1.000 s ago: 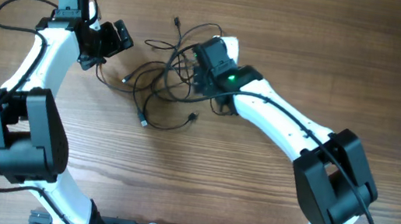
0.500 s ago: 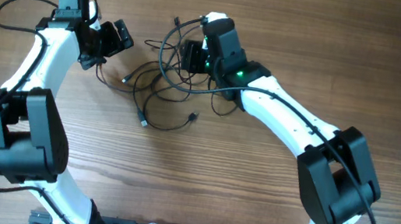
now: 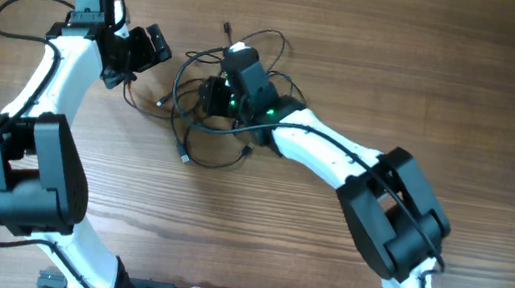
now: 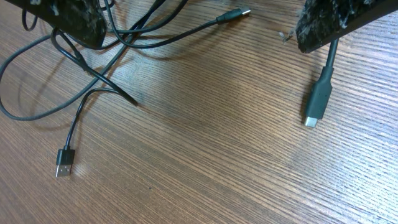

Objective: Untangle cables

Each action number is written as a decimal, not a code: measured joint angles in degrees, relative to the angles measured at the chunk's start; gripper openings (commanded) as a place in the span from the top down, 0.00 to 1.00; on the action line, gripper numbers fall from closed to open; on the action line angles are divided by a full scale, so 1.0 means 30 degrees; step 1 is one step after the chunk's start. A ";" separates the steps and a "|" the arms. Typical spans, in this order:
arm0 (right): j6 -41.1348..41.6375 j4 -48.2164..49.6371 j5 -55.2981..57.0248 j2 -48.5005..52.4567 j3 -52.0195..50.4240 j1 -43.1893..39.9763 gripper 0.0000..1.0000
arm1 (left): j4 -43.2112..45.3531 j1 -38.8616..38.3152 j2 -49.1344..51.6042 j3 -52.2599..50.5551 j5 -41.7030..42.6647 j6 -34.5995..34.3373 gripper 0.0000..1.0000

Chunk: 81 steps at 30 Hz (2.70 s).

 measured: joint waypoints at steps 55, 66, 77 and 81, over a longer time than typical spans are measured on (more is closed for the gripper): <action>0.3534 0.3840 0.0903 0.2244 0.0029 0.1588 0.32 | 0.0277 -0.0663 0.0036 -0.0036 0.2171 0.6076 0.20; -0.1231 0.3548 -0.4896 -0.1719 0.0146 -0.3031 0.69 | -0.1188 -0.0357 -0.0372 -0.0036 0.4736 0.7614 0.21; 0.1020 0.5559 -1.1183 0.3971 0.0146 -0.6033 0.84 | -0.2922 -0.3104 -0.0415 -0.0554 0.4860 0.6550 0.18; 0.2193 0.5428 -1.1839 0.5180 0.0313 -0.6368 0.84 | -0.2120 -0.4065 -0.0423 -0.0605 0.1836 0.4546 0.17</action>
